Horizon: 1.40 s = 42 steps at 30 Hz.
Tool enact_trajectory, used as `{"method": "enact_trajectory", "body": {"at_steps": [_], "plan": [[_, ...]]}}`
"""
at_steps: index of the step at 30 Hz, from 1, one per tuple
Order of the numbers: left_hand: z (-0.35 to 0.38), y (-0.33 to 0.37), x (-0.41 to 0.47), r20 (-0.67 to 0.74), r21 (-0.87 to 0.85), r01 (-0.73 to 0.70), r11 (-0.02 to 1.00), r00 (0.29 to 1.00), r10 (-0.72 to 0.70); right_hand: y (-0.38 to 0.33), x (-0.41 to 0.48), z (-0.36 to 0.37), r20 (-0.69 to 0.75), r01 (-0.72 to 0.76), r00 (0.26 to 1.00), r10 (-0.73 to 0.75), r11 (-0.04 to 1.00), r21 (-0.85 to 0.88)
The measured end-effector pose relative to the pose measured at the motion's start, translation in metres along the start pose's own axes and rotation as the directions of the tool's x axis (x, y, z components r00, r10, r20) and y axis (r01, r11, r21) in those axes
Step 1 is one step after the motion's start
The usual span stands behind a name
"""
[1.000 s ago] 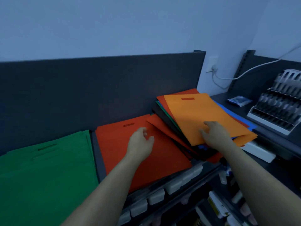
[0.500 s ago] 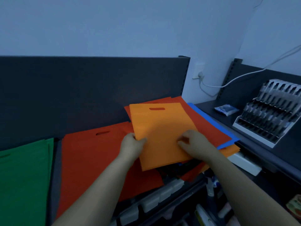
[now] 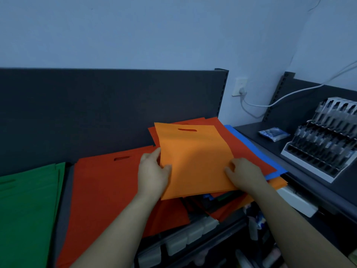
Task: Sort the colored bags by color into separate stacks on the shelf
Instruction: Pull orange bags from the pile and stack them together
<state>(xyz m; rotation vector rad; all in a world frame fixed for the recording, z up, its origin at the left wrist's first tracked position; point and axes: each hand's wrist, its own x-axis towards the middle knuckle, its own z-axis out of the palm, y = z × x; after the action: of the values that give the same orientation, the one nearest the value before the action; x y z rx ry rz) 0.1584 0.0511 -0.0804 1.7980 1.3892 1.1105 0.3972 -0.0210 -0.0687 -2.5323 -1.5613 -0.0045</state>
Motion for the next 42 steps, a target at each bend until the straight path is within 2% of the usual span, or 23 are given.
{"method": "enact_trajectory", "body": {"at_steps": [3,5,8,11,13,16,21,29,37,42], "plan": [[0.001,0.009,-0.007,-0.005,-0.003,-0.072,0.997,0.997,0.072,-0.002,-0.001,0.002,-0.022,0.002,1.0,-0.002,1.0,0.009],[0.002,0.014,-0.009,0.043,-0.071,-0.086,0.994,0.995,0.089,-0.003,-0.002,0.001,-0.027,-0.005,1.0,0.007,0.998,0.059],[0.0,0.015,-0.004,0.118,-0.199,-0.01,0.98,0.992,0.034,-0.004,-0.007,-0.004,-0.057,-0.032,0.997,0.046,0.973,0.228],[-0.011,0.016,0.003,0.168,-0.424,0.126,0.897,0.984,-0.059,-0.007,-0.011,-0.012,-0.131,-0.016,0.989,0.064,0.941,0.338],[-0.024,0.019,0.008,0.17,-0.54,0.147,0.829,0.983,-0.063,-0.012,-0.01,-0.018,-0.138,-0.009,0.989,0.063,0.932,0.362],[-0.048,0.022,0.014,0.131,-0.603,0.126,0.788,0.99,-0.058,-0.025,-0.003,-0.024,-0.101,-0.012,0.993,0.059,0.907,0.421],[-0.099,0.01,0.008,0.059,-0.628,0.137,0.766,0.99,-0.129,-0.071,-0.003,-0.031,-0.208,0.089,0.978,0.01,0.884,0.459],[-0.196,-0.036,-0.025,-0.036,-0.542,0.184,0.82,0.97,-0.241,-0.172,-0.045,-0.032,-0.299,0.231,0.951,-0.081,0.827,0.512],[-0.34,-0.069,-0.057,-0.171,-0.431,0.104,0.896,0.966,-0.195,-0.302,-0.112,-0.049,-0.341,0.336,0.929,-0.142,0.709,0.62],[-0.421,-0.109,-0.092,-0.243,-0.36,0.122,0.925,0.945,-0.22,-0.383,-0.154,-0.04,-0.343,0.387,0.918,-0.2,0.644,0.66]]}}
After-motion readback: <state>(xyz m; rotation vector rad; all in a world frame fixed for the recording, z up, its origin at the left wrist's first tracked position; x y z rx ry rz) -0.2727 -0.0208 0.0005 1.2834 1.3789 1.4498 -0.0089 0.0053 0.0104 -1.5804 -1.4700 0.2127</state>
